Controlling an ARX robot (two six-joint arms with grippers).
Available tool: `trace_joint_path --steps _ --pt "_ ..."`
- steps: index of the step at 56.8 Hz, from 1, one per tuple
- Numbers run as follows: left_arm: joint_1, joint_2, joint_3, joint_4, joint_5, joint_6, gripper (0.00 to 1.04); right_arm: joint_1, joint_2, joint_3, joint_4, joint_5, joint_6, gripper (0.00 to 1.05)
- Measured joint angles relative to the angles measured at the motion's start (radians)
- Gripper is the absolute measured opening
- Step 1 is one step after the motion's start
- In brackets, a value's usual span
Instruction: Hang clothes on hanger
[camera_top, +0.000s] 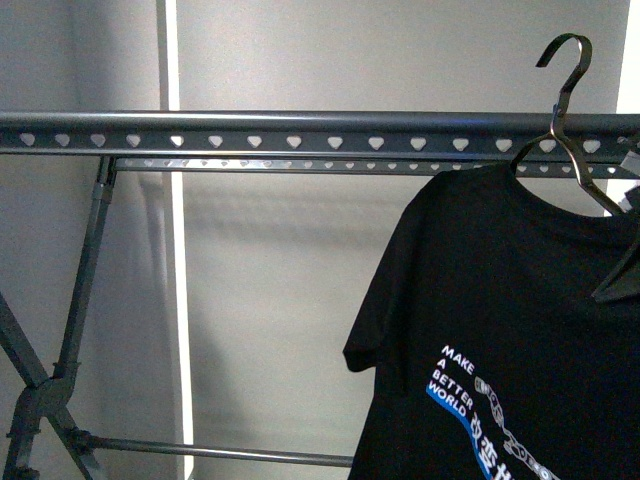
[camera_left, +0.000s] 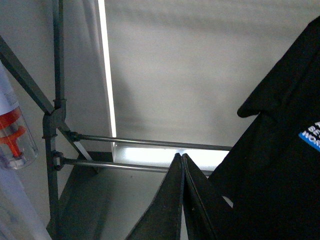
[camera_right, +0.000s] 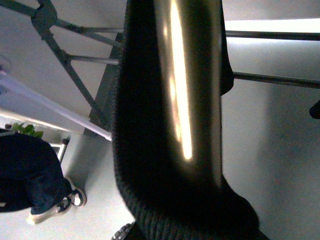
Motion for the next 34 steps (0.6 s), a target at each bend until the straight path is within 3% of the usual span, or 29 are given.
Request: trace_joint_path --steps 15,34 --pt "0.000 -0.168 -0.216 0.037 0.000 0.003 0.04 0.037 0.205 0.283 -0.055 0.124 0.175 0.08" --pt "0.000 -0.318 -0.324 0.002 0.000 0.003 0.04 0.076 0.357 0.507 -0.144 0.200 0.249 0.08"
